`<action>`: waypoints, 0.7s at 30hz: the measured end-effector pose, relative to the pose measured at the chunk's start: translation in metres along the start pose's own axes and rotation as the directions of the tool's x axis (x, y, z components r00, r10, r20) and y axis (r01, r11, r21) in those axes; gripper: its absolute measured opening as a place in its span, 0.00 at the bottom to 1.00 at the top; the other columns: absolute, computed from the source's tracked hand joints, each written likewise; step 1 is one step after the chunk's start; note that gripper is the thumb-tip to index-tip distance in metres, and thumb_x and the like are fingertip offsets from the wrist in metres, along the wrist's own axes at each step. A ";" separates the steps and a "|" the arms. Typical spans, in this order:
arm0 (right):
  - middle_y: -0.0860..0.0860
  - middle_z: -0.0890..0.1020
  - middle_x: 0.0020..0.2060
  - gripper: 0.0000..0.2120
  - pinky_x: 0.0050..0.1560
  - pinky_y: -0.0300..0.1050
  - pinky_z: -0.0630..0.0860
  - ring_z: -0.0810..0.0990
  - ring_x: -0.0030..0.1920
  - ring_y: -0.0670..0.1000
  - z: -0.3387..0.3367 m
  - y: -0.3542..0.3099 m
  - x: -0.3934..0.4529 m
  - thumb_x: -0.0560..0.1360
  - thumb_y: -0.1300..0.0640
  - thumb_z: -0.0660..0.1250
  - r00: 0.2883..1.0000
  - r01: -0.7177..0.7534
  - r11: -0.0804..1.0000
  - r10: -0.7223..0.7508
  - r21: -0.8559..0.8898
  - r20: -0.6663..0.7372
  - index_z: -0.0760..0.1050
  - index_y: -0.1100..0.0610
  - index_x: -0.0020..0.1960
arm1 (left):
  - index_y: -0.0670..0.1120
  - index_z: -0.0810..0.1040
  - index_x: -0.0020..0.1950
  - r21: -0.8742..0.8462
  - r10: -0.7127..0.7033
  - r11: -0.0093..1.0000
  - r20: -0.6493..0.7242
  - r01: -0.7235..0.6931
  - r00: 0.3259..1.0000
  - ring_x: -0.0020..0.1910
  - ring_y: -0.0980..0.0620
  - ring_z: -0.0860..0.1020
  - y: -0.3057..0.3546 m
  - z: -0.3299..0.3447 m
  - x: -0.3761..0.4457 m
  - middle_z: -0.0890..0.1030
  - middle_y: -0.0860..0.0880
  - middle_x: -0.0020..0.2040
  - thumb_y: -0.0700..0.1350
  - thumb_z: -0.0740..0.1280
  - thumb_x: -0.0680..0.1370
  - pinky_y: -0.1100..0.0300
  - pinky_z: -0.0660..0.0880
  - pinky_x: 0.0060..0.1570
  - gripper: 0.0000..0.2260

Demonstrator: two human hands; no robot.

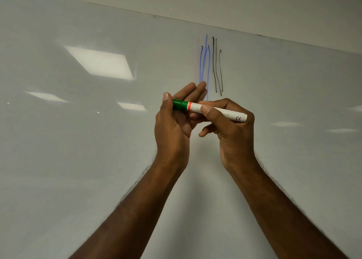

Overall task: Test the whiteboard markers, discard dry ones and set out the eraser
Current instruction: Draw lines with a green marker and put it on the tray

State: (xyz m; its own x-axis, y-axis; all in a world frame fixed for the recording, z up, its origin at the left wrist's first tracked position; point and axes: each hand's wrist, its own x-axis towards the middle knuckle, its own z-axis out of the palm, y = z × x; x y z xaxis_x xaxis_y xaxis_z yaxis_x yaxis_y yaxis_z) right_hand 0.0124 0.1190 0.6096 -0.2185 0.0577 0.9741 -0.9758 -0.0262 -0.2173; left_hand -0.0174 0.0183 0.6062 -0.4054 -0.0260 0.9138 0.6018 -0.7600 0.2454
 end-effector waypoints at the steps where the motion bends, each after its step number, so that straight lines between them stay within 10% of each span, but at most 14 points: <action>1: 0.53 0.87 0.41 0.06 0.33 0.41 0.81 0.87 0.42 0.54 0.002 -0.002 -0.001 0.73 0.56 0.72 1.000 -0.017 0.999 0.017 0.039 -0.005 0.83 0.56 0.48 | 0.39 0.74 0.69 0.032 0.034 0.999 0.021 -0.035 0.999 0.66 0.44 0.78 0.000 0.000 -0.003 0.79 0.41 0.67 0.54 0.44 0.86 0.50 0.77 0.63 0.27; 9: 0.56 0.87 0.39 0.09 0.39 0.42 0.83 0.87 0.40 0.53 0.012 -0.010 -0.015 0.71 0.56 0.71 0.972 -0.225 0.938 0.235 0.263 -0.007 0.82 0.59 0.48 | 0.38 0.79 0.58 0.202 0.207 0.953 0.113 -0.227 0.972 0.62 0.39 0.80 -0.001 -0.009 -0.005 0.82 0.38 0.61 0.50 0.43 0.84 0.46 0.76 0.62 0.27; 21: 0.57 0.86 0.35 0.14 0.33 0.41 0.81 0.86 0.35 0.53 -0.021 -0.024 -0.033 0.73 0.47 0.68 0.899 -0.377 0.917 0.396 0.130 -0.189 0.82 0.58 0.47 | 0.38 0.74 0.66 0.284 0.127 0.939 0.243 -0.196 0.962 0.64 0.44 0.80 -0.016 -0.007 -0.035 0.81 0.42 0.65 0.48 0.58 0.82 0.49 0.78 0.61 0.18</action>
State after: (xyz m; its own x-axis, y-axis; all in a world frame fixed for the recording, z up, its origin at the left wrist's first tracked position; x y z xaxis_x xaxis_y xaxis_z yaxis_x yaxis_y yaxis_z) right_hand 0.0429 0.1390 0.5814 -0.5853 0.2301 0.7775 -0.8108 -0.1758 -0.5583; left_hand -0.0175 0.0274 0.5676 -0.1459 0.0365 0.9886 0.8398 -0.5236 0.1432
